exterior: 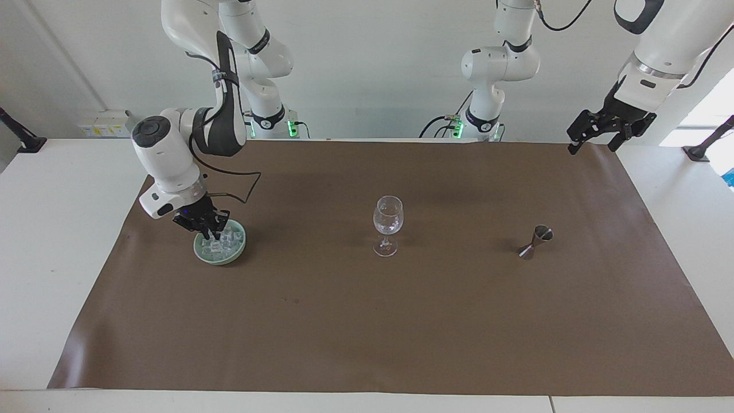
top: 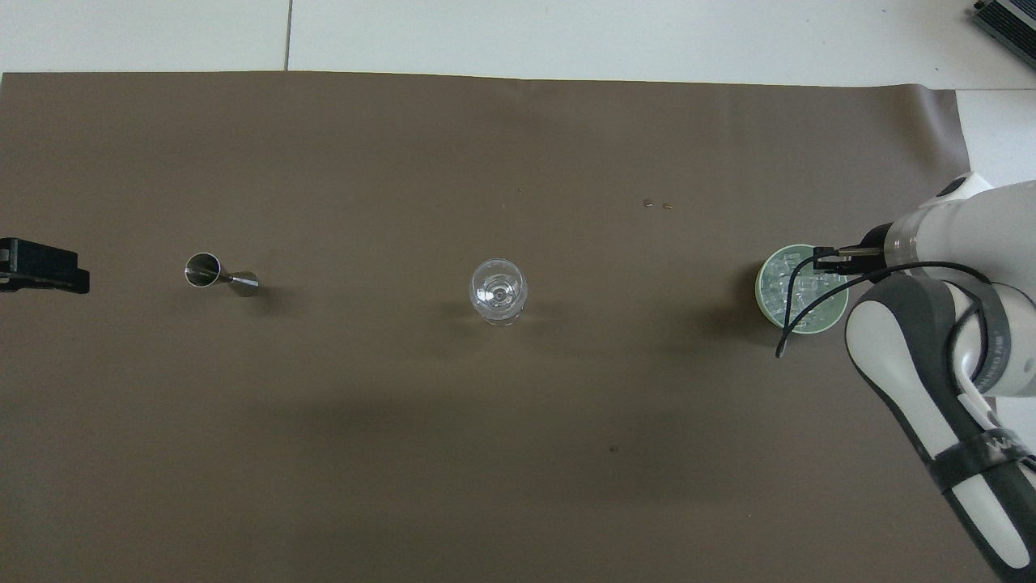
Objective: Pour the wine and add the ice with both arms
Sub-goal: 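Grasp the green ice cup and lift it with the right gripper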
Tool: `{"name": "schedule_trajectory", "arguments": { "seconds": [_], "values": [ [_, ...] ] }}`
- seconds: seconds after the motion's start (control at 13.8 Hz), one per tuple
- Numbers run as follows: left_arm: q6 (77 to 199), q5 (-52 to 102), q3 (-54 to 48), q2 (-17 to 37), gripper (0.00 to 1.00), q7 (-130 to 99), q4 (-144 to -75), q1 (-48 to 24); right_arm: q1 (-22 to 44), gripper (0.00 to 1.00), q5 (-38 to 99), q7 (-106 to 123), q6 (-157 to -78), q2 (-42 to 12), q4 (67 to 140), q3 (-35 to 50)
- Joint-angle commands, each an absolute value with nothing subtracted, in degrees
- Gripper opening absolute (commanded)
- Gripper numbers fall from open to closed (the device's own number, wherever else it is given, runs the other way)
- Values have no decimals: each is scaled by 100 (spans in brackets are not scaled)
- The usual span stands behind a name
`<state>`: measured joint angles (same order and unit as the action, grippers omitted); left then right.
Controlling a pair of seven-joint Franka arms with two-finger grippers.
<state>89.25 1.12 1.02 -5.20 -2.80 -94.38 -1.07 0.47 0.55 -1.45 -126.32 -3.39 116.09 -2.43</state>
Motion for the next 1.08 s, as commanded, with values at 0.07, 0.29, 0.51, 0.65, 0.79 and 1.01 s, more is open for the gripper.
{"name": "schedule_trajectory", "arguments": {
  "seconds": [0.07, 0.29, 0.51, 0.65, 0.79, 1.01],
  "values": [
    [8982, 79, 88, -686, 100, -264, -9633, -70, 552, 0, 105, -1113, -12367, 105, 11400, -124],
    [8982, 70, 88, -686, 100, -264, -9633, -70, 747, 0, 114, -2045, -12068, 114, 10927, 218],
    [8982, 70, 88, -686, 100, -264, -9633, -70, 747, 0, 123, -2976, -12146, 27, 10644, 745],
    [8982, 70, 88, -686, 100, -264, -9633, -70, 747, 0, 149, -3662, -12426, 18, 10661, 1079],
    [8982, 70, 88, -686, 100, -264, -9633, -70, 756, 0, 787, -4059, -12926, -17, 10705, 1335],
    [8982, 70, 88, -686, 100, -264, -9633, -70, 1080, 0, 1037, -4244, -13227, -96, 10714, 1353]
  ]
}}
